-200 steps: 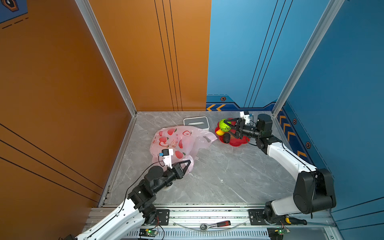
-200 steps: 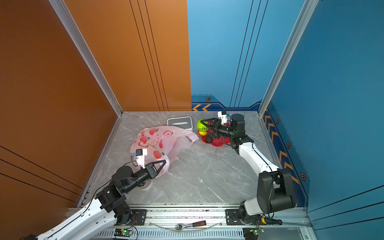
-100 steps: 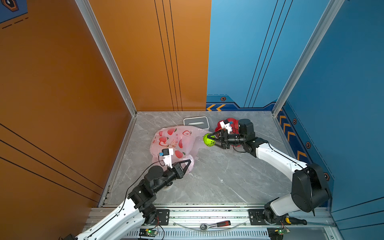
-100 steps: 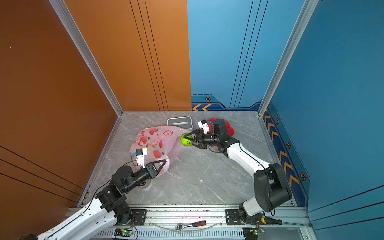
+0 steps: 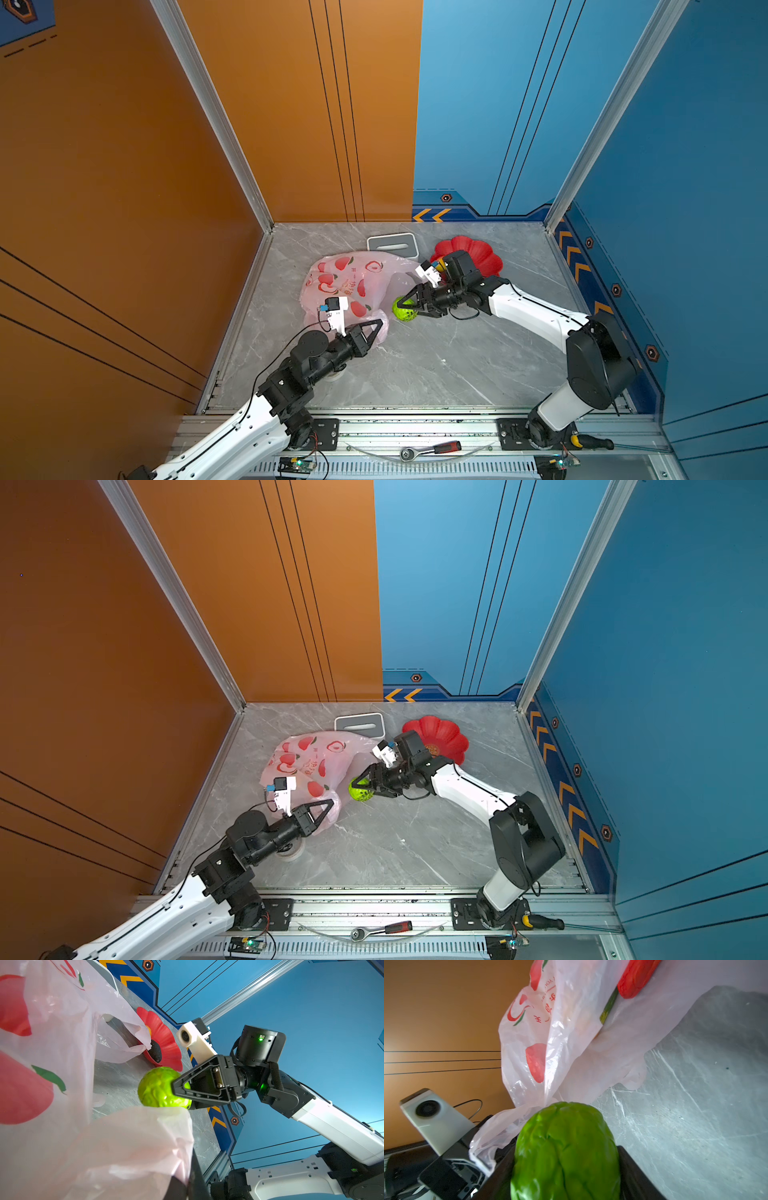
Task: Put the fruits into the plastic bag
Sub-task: 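Push the right gripper into the bag mouth and release the green fruit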
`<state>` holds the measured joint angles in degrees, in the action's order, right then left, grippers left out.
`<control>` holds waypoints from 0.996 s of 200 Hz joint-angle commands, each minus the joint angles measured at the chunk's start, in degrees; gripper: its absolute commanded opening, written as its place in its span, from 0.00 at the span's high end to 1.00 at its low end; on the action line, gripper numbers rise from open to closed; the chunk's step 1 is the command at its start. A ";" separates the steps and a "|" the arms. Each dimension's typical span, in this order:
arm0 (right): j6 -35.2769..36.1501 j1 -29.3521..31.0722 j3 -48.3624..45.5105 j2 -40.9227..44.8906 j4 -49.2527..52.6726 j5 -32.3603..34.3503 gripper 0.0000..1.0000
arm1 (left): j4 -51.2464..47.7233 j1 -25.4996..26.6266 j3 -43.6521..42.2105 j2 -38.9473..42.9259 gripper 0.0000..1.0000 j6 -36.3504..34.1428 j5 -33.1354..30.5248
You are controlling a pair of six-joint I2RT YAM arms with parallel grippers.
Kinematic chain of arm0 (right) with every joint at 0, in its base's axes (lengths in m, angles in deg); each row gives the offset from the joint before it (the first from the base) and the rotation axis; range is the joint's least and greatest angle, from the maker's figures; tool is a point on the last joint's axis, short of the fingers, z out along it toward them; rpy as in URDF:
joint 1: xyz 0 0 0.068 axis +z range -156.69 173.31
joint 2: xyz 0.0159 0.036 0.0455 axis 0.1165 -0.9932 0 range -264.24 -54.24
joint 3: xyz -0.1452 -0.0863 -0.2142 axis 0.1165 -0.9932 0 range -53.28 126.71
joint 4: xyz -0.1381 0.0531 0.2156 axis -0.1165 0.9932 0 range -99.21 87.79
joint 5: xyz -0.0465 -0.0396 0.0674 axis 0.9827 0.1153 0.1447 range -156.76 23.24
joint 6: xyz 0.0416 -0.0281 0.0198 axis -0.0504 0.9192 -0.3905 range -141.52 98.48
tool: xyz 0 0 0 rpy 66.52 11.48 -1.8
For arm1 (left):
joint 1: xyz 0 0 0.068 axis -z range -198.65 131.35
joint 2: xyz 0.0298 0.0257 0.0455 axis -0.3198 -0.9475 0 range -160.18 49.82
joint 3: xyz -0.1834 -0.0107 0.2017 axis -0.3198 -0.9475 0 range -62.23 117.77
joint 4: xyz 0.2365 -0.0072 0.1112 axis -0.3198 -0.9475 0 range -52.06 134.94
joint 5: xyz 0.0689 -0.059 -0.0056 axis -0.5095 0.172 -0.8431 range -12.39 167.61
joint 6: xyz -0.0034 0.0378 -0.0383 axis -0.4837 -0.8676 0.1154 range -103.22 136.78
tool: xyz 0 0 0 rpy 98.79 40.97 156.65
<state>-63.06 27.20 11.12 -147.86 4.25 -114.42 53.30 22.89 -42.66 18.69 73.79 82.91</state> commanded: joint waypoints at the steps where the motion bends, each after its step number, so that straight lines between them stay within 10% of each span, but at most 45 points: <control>1: 2.41 0.99 2.19 -1.47 1.81 1.75 0.41 | 1.03 0.03 1.26 0.34 1.00 -0.85 1.29; 199: -1.52 5.75 14.00 -17.56 -3.74 3.84 0.42 | 1.13 1.17 1.12 3.54 1.00 -2.41 2.87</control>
<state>-63.13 32.64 21.83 -163.82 2.50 -111.97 53.30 23.48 -42.66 21.46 73.16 84.33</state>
